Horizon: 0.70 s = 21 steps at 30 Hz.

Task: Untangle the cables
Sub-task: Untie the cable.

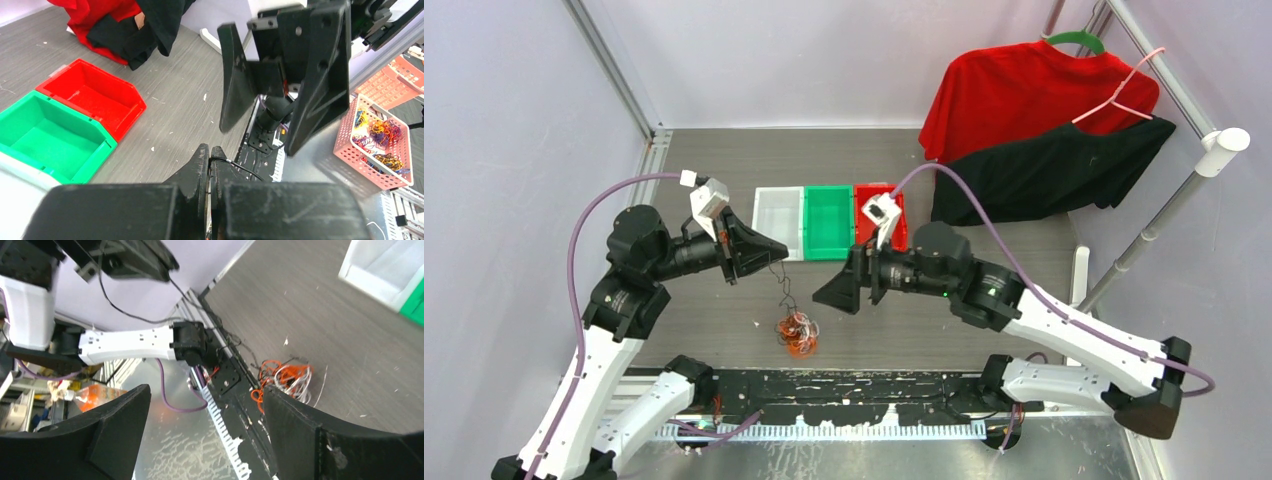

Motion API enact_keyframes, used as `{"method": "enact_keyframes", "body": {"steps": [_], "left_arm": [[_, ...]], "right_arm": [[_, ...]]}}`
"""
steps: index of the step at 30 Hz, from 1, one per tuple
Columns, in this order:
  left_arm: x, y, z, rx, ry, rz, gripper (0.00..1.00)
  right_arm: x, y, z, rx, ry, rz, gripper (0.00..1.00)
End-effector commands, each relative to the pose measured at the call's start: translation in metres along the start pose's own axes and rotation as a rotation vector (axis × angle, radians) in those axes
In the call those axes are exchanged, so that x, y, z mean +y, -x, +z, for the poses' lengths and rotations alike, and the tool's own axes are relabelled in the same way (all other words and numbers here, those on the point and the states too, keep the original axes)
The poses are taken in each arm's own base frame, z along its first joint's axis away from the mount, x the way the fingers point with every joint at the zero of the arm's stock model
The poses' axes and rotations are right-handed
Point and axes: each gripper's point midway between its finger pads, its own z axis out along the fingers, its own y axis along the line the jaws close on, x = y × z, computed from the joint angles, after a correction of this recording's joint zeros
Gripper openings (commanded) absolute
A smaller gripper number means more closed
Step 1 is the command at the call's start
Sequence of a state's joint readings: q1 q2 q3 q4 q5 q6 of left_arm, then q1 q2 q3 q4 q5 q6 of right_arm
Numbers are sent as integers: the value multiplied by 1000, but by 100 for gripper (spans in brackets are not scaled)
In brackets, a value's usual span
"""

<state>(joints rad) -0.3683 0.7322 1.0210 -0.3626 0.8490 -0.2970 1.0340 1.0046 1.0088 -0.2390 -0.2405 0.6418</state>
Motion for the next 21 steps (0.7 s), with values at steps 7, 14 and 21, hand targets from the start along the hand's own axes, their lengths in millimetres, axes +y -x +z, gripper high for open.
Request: {"method": "enact_keyframes", "body": {"steps": [7,14,21], "left_arm": [[-19,18,-6,-35,-53,66,0],[-19,21,-7,-42,-48,73,0],[-18,25,-4,-48,-52,58,0]], "right_arm": [[25,59,21,-80,85,-46,87],[29,68,52,-97,140,-1,85],[22,70,82,-155,136,53,84]]}}
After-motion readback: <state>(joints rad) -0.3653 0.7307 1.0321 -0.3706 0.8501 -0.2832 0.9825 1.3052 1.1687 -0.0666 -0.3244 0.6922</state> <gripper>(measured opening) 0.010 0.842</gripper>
